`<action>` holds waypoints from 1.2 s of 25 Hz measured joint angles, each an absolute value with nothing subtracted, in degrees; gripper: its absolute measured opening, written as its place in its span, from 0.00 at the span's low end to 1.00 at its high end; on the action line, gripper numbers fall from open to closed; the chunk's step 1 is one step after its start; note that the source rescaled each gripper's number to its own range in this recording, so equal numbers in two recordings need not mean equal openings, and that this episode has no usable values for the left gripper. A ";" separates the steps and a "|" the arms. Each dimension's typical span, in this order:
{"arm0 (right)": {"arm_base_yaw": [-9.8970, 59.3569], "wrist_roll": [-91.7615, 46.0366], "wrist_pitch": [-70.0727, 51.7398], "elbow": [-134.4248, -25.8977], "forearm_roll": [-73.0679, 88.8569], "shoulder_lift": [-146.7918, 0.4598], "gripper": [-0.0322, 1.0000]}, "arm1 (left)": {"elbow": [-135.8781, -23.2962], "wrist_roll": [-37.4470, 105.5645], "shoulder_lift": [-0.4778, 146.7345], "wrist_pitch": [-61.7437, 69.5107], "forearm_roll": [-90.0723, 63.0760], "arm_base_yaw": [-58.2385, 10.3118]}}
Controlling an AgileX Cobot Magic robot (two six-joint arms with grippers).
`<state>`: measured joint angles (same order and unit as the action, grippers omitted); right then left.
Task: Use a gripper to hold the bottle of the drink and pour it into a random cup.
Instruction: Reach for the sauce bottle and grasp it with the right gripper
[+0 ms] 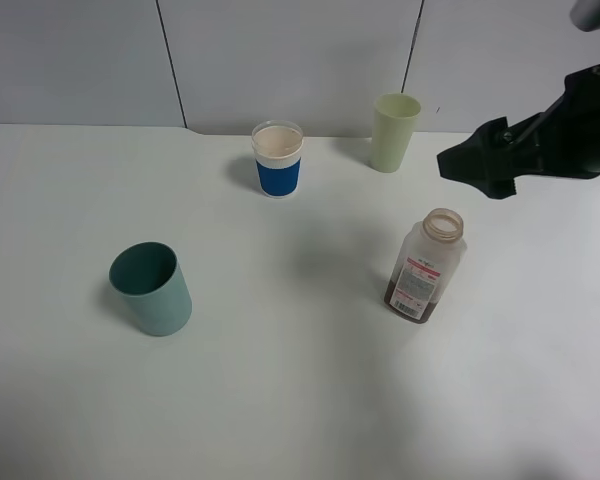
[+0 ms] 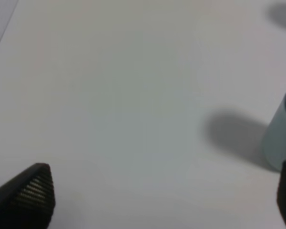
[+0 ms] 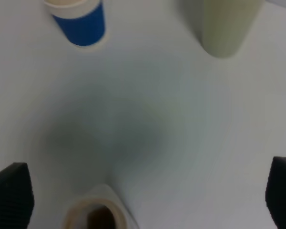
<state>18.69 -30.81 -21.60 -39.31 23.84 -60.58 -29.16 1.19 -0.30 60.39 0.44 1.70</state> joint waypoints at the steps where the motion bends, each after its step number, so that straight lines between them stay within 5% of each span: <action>1: 20.19 -30.88 -20.93 -39.31 23.61 -60.58 0.98 | -29.16 1.19 -0.30 60.39 0.44 1.70; 8: 27.32 -31.79 -20.01 -39.31 23.61 -60.58 0.98 | -29.16 1.19 -0.30 60.39 0.44 1.70; 30: 27.41 -31.72 -19.66 -30.24 19.71 -60.58 0.98 | -29.16 1.19 -0.30 60.39 0.44 1.70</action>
<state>27.41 -31.72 -19.66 -30.24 19.71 -60.58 -29.16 1.19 -0.30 60.39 0.44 1.70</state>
